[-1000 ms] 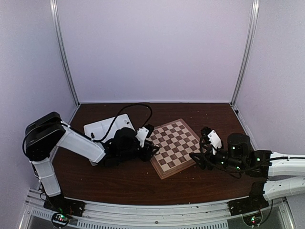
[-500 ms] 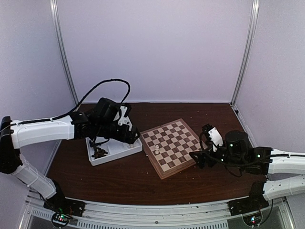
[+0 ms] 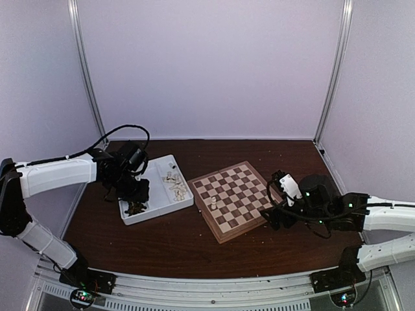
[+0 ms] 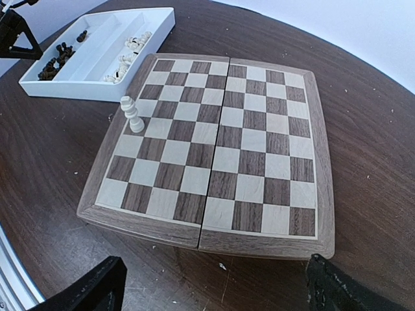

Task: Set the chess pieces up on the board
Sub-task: Pick up the chess piece from the storage box.

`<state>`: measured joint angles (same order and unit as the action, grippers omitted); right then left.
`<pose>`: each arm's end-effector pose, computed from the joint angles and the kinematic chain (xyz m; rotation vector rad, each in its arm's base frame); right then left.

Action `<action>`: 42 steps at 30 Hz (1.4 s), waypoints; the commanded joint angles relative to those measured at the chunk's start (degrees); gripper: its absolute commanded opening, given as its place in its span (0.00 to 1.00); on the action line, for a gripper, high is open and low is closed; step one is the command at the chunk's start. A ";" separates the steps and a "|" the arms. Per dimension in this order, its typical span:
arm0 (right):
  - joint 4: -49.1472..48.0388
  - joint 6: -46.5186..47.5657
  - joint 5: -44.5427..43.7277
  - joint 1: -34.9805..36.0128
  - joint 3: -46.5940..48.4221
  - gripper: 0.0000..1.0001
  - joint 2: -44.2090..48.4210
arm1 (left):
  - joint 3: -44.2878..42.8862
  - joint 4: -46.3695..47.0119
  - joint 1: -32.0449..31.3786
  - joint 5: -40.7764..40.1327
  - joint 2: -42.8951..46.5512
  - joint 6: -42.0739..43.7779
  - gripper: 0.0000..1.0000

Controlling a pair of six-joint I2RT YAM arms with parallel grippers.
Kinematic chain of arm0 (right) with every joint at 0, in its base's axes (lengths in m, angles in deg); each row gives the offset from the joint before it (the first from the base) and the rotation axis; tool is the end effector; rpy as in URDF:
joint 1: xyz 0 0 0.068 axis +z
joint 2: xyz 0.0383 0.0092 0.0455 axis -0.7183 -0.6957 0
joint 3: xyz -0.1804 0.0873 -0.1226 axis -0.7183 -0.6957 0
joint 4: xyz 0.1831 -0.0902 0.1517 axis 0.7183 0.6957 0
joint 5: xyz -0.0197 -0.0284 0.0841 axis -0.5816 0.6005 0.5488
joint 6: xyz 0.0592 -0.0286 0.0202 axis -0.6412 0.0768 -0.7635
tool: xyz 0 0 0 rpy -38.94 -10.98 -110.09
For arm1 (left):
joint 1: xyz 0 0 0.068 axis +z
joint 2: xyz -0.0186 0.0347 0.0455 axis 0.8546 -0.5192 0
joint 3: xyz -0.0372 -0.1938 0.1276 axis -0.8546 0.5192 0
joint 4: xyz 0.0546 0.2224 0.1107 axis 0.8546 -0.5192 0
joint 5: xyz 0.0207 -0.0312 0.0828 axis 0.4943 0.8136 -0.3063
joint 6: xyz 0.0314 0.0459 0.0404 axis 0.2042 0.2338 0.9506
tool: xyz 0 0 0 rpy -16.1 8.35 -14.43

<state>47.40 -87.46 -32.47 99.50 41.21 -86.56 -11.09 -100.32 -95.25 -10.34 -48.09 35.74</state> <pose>0.1453 0.1831 0.1881 -0.7117 2.1171 0.4779 0.2346 -0.1650 0.1762 -0.0196 2.7100 -0.2125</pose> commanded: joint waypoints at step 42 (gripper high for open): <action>4.35 -0.64 -0.77 -0.50 1.93 0.96 3.63 | -41.62 2.71 3.31 0.87 -43.68 2.86 0.24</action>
<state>50.11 -87.59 -32.84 99.39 42.15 -84.37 -51.09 -99.97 -92.78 -9.03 -90.42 40.64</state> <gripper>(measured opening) 0.960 0.243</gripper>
